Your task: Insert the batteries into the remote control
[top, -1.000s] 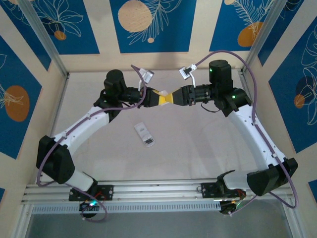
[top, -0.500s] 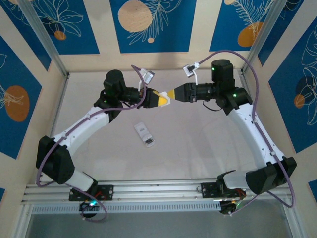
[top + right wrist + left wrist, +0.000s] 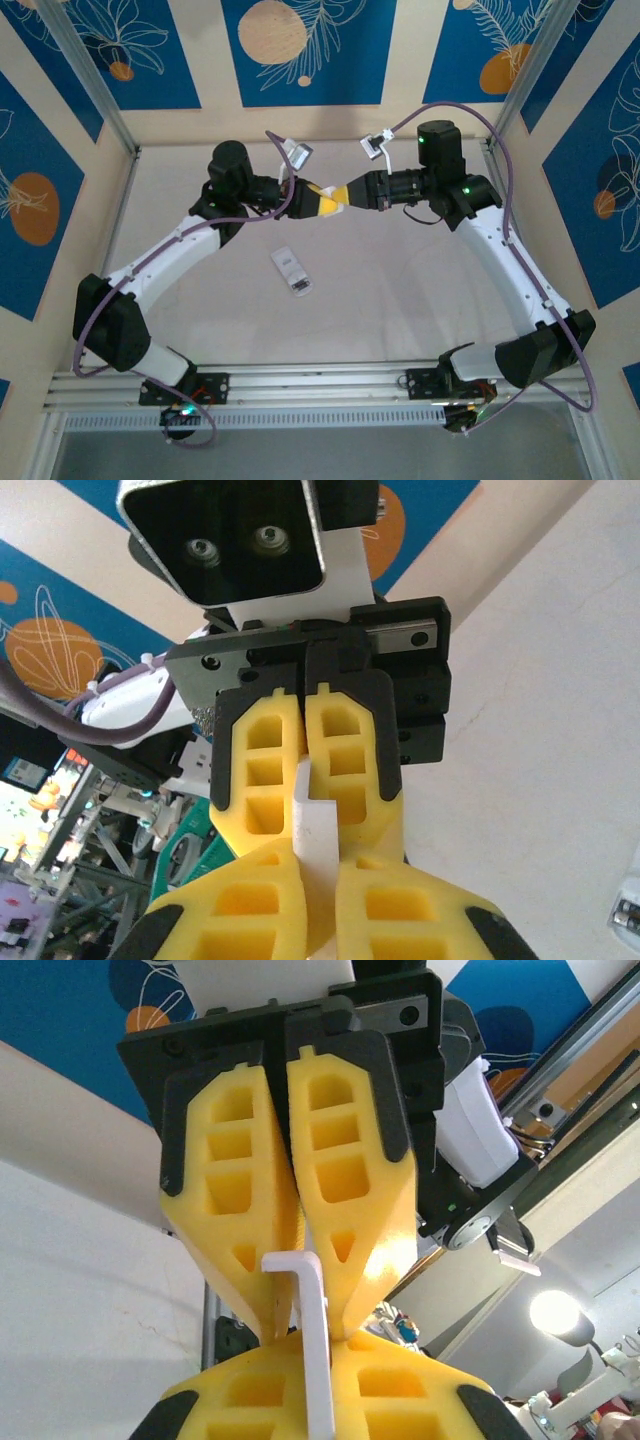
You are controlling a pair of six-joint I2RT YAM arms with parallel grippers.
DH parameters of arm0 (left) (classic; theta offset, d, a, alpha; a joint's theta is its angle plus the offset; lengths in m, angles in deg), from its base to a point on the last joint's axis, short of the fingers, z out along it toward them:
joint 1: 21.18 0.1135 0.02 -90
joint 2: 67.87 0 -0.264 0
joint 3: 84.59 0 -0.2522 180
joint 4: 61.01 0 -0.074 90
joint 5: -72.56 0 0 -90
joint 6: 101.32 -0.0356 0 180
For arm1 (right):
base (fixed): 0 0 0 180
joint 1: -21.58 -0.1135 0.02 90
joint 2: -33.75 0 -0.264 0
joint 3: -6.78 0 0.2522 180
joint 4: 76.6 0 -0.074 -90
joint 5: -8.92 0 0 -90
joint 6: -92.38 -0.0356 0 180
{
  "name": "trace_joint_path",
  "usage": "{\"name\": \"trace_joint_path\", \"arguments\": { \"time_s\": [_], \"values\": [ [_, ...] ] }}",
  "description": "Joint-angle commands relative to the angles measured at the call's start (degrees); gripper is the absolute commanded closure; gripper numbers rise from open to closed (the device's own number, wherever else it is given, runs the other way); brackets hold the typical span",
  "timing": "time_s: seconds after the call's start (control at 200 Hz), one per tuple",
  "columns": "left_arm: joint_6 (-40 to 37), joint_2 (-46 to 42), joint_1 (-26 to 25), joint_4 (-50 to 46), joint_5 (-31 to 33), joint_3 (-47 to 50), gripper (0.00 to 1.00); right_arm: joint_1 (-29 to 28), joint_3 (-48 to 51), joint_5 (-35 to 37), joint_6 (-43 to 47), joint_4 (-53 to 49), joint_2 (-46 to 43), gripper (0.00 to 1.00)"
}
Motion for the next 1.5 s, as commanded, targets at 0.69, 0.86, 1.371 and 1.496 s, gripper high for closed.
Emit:
{"name": "trace_joint_path", "arguments": {
  "time_s": [0.69, 0.86, 1.371, 1.496],
  "values": [
    [-22.0, -17.26, 2.27, -51.89, 71.52, 6.63, 0.08, -13.4, 38.62, 37.86, -35.33, 32.11, -18.34, 1.0],
    [-6.97, -10.85, 0.47, -55.4, 78.04, 11.11, 0.1, -22.42, 49.06, 53.44, -40.84, 36.69, -19.09, 1.0],
    [16.32, 14.93, -4.57, -48.41, 81.09, 6.75, 0.17, -25.47, 58.23, 60.76, -37.92, 40.81, -20.16, 1.0],
    [19.97, 18.72, -4.73, -49.4, 78.74, 4.64, 0.18, -26.07, 60.94, 60.77, -40.0, 47.73, -17.65, 1.0]
  ]
}}
